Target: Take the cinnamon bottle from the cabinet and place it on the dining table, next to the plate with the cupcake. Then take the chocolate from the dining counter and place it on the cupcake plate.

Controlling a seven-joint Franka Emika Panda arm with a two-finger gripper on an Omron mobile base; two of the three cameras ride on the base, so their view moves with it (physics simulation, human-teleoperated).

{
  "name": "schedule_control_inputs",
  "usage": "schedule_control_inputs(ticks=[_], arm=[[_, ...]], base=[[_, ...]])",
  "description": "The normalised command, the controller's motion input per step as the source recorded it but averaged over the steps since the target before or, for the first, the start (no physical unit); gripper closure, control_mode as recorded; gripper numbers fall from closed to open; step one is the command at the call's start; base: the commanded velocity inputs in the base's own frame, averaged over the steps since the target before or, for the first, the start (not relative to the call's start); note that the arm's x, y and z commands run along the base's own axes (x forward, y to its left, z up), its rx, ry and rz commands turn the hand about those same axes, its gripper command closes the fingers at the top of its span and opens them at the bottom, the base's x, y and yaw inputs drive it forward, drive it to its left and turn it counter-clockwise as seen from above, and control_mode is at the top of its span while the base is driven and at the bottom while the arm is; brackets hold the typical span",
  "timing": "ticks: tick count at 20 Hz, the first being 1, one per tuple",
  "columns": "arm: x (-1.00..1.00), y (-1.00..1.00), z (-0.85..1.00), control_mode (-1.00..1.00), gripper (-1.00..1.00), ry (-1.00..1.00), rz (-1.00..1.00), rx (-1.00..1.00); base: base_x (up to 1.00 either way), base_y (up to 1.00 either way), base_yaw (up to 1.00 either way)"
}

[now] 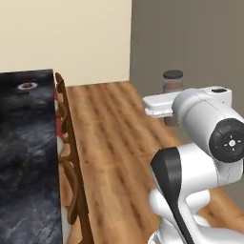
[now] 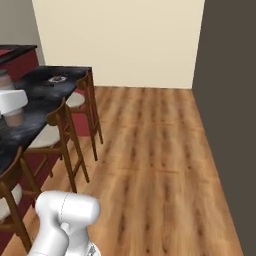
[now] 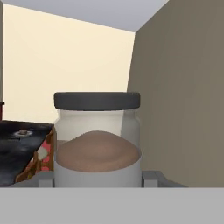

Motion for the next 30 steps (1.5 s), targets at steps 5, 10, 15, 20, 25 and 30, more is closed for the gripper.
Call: schedule_control_inputs(ticks=[5,10,15,20,25,30], arm=[[0.00,0.00,0.00,1.00,1.00,0.00,0.00,0.00],[0.00,0.00,0.00,1.00,1.00,0.00,0.00,0.00],[0.00,0.00,0.00,1.00,1.00,0.00,0.00,0.00],[0.00,0.00,0.00,1.00,1.00,0.00,0.00,0.00],[0.00,0.00,0.00,1.00,1.00,0.00,0.00,0.00],[0.00,0.00,0.00,1.00,1.00,0.00,0.00,0.00]], base=[[0.47,0.08,-0.27],[0.66,-0.10,0.01],[0.63,-0.14,0.08],[0.67,-0.15,0.01],[0.67,-0.15,0.00],[0.67,-0.16,0.00]])
